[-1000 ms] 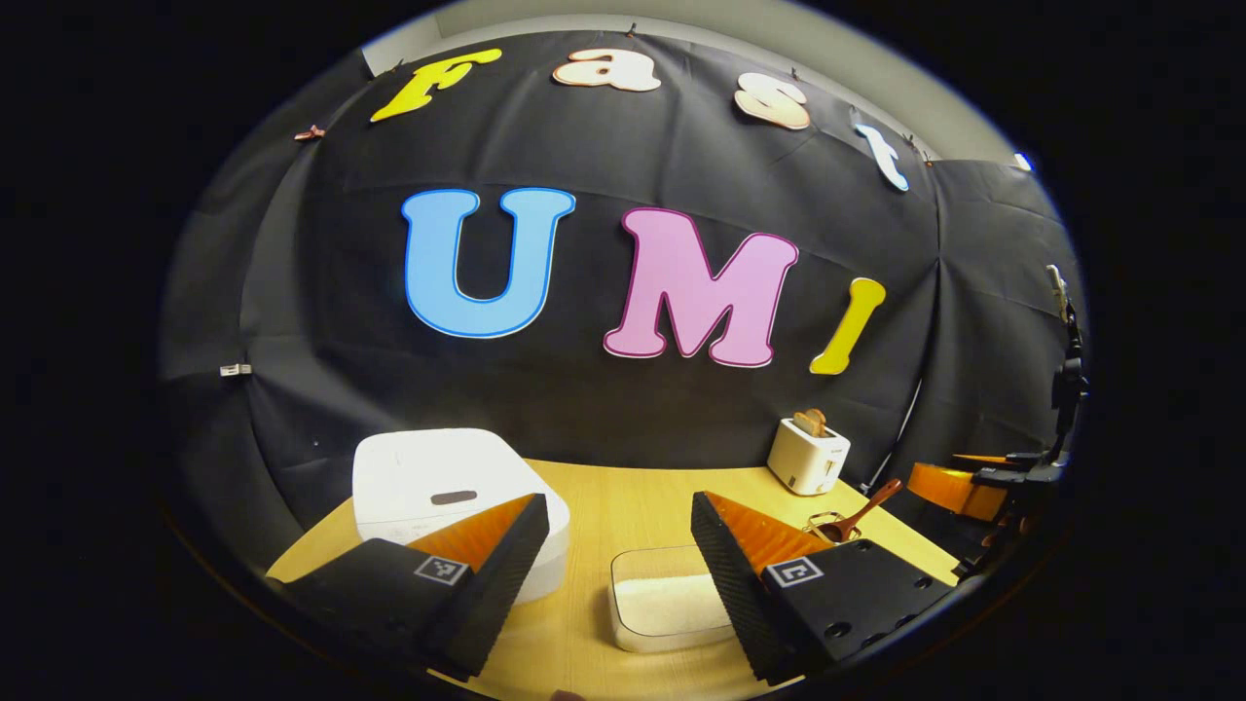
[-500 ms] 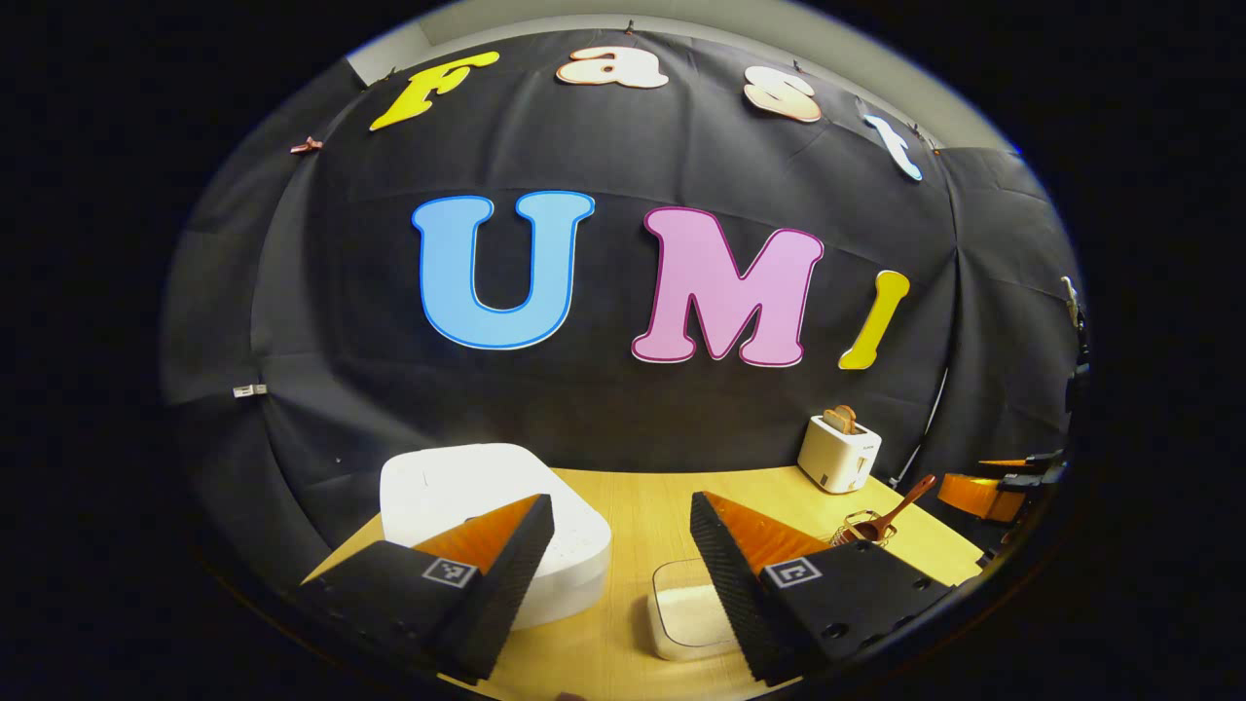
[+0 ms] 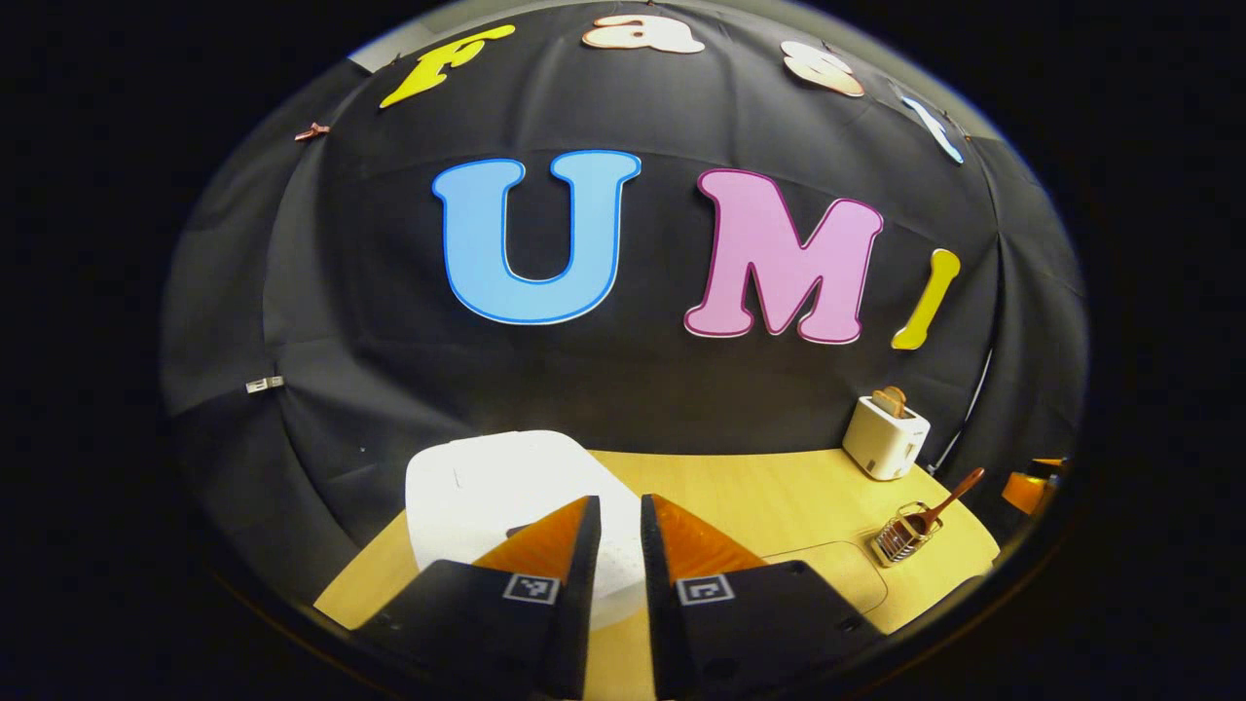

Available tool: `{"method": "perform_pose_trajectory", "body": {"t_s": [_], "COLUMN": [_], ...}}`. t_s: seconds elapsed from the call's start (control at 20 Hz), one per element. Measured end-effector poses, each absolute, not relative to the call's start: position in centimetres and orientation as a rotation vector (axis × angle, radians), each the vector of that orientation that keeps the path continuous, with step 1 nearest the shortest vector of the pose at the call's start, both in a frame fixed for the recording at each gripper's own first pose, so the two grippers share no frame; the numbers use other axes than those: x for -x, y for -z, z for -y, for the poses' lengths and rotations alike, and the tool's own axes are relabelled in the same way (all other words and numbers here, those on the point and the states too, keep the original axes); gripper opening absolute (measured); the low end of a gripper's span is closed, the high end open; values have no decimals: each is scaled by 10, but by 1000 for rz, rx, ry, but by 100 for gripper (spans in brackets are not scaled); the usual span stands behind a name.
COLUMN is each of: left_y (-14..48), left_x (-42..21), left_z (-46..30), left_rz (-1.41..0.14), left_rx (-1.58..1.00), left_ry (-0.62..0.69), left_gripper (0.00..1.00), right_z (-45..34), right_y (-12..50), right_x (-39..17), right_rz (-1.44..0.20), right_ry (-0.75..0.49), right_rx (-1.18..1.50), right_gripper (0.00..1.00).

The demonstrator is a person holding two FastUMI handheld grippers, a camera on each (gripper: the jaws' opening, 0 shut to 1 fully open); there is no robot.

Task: Close the left gripper, press the button to open the rice cooker; take a wooden spoon from the chopstick holder with the right hand, scoop a spoonful of rice and pour it into the rice cooker, then put the wooden spoon back into the chopstick holder.

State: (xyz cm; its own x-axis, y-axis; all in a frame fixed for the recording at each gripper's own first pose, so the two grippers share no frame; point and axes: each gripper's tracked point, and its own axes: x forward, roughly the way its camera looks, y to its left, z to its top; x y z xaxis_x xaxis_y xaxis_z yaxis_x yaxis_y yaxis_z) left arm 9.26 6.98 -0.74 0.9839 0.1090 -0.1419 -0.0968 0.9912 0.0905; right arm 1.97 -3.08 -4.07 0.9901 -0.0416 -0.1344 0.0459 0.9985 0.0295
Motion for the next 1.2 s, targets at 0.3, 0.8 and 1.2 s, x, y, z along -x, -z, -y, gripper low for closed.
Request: {"method": "perform_pose_trajectory", "body": {"t_s": [0.3,0.8,1.2], "left_y": [8,85,100], "left_x": [-124,-158,-156], "left_z": [-101,-136,-140], "left_rz": [-174,-470,-502], "left_rx": [-42,91,151], "left_ry": [-131,-201,-218], "left_gripper": [5,7,6], "right_z": [43,50,51], "right_y": [45,57,65], "right_x": [-9,-3,-4], "right_rz": [-146,-186,-208], "right_ry": [78,115,112], "right_rx": [-27,-56,-61], "right_gripper": [98,98,98]}}
